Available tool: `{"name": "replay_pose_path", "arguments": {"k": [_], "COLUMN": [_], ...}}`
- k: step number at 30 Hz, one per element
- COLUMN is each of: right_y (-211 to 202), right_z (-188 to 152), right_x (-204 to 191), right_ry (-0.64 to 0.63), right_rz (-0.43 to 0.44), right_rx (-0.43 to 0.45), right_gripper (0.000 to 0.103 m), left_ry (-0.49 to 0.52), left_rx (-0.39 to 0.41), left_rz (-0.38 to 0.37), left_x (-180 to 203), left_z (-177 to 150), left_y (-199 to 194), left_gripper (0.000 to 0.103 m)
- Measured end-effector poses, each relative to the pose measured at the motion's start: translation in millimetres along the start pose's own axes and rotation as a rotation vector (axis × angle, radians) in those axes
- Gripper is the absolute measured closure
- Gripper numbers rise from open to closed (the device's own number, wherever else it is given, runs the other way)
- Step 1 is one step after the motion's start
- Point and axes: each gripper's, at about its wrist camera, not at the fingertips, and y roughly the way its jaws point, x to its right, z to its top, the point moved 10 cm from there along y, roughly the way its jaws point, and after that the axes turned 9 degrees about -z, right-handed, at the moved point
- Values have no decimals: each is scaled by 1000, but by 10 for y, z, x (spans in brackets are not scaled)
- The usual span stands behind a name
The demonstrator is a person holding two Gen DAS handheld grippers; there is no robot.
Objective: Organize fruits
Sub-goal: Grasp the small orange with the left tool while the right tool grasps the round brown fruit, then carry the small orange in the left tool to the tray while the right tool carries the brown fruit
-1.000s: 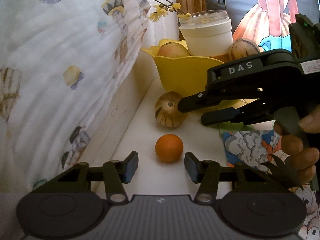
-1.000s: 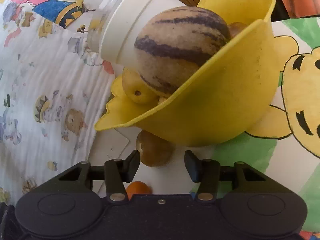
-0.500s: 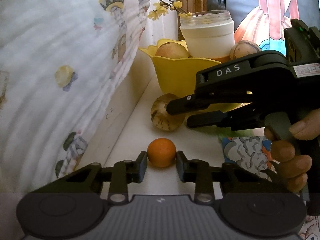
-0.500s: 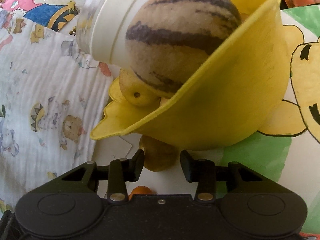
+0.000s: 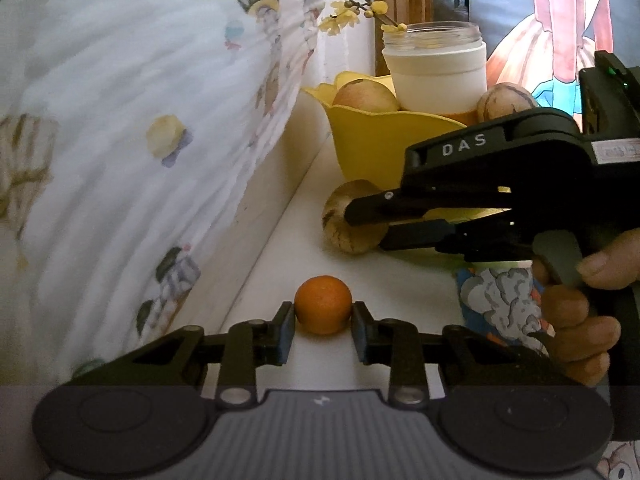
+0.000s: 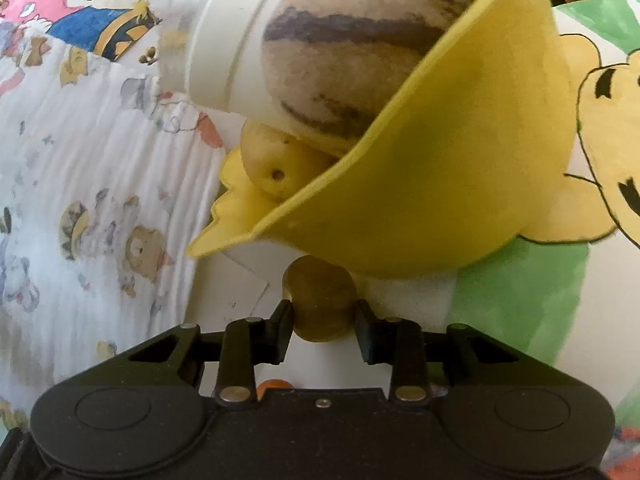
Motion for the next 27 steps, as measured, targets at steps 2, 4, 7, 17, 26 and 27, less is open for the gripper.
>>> {"name": "replay_pose_path", "arguments": {"k": [2, 4, 7, 17, 26, 27], "right_y": [-65, -154, -252, -161, 12, 22], "right_z": [-38, -56, -81, -149, -163, -164], "right_x": [-8, -10, -13, -179, -210, -210], "right_ry": [-14, -25, -43, -129, -147, -148], "right_rz": [-3, -7, -23, -53, -69, -70], "right_rx": [0, 3, 2, -16, -24, -22], "right_gripper": [68, 69, 69, 57, 58, 59], "left_ry": [-9, -12, -12, 49, 68, 61], "left_rx": [-7, -13, -26, -24, -24, -24], "left_rz": [0, 5, 11, 61, 47, 44], "left_x": [0, 1, -15, -55, -66, -67], "left_z": [-11, -30, -64, -81, -61, -70], "left_y": [-31, -70, -136, -166, -104, -101], "left_gripper": [70, 70, 70, 59, 67, 68]}}
